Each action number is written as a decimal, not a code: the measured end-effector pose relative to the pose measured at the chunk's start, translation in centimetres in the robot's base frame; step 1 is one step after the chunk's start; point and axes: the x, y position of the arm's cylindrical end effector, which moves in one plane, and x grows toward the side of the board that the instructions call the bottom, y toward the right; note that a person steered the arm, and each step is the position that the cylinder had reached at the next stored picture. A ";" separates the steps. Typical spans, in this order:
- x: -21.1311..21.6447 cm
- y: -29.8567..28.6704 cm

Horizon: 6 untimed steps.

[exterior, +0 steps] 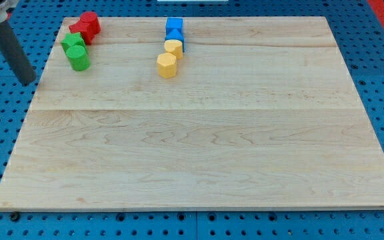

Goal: Separate the green blocks from the red blocks

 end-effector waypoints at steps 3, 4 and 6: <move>-10.1 3.5; -9.9 4.2; 0.6 9.1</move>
